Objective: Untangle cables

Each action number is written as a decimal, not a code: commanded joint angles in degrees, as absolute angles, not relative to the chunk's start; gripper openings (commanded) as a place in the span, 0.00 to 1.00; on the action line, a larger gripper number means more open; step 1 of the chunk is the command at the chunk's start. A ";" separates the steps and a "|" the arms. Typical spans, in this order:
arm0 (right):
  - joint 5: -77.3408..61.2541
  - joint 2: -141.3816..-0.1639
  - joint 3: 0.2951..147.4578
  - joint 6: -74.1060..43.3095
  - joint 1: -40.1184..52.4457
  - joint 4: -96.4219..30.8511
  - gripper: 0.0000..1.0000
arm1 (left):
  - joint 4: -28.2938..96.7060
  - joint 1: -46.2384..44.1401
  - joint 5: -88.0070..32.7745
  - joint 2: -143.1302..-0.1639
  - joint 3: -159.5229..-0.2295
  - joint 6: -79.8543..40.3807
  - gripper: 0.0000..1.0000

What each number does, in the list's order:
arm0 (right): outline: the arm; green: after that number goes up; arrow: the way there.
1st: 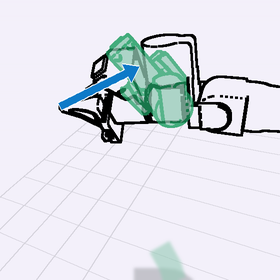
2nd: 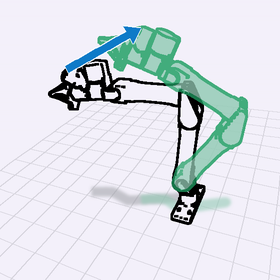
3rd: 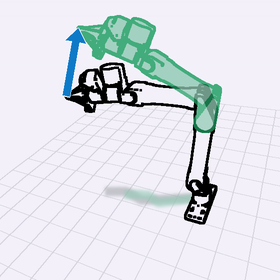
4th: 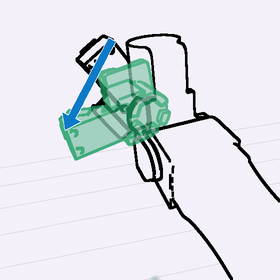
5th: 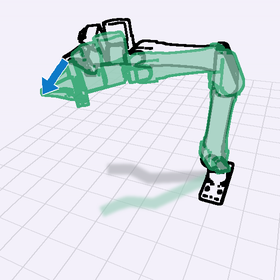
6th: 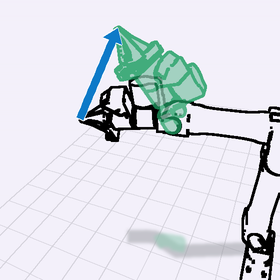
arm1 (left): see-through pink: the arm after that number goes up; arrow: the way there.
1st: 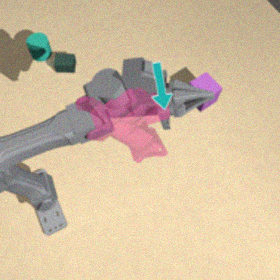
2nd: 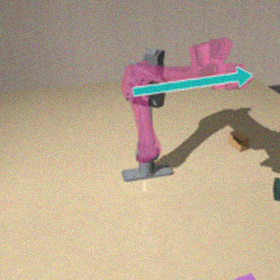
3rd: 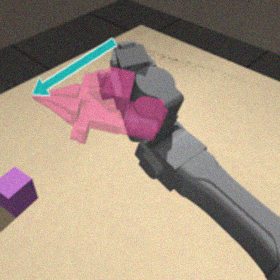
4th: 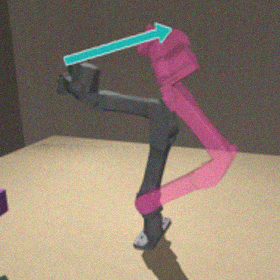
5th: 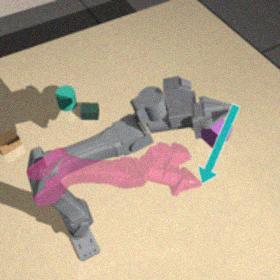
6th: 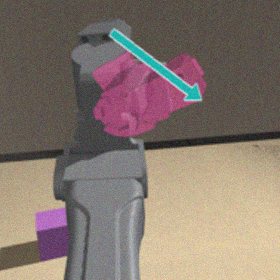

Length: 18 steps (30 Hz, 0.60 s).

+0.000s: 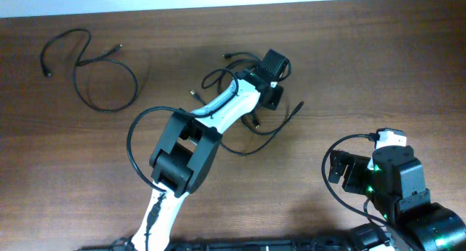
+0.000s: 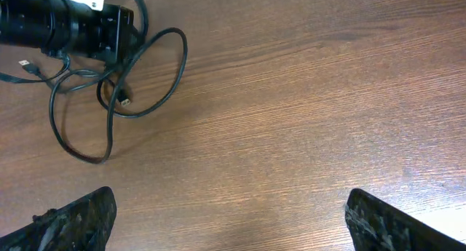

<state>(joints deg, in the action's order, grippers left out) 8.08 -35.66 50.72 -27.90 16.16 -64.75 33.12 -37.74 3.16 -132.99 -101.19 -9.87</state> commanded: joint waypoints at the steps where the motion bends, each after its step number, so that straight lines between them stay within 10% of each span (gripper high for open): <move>1: 7.99 -35.40 50.68 -27.94 16.01 -64.77 0.99 | 36.14 -35.11 2.74 -128.97 -101.75 -9.56 0.00; 18: -9.74 -35.40 50.68 -27.99 16.01 -53.91 0.99 | 50.65 -19.59 -3.33 -123.50 -101.73 -60.64 0.00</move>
<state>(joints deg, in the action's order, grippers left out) 2.44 -35.68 50.57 -28.10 16.16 -55.92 50.48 -19.99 0.73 -124.84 -101.43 -48.82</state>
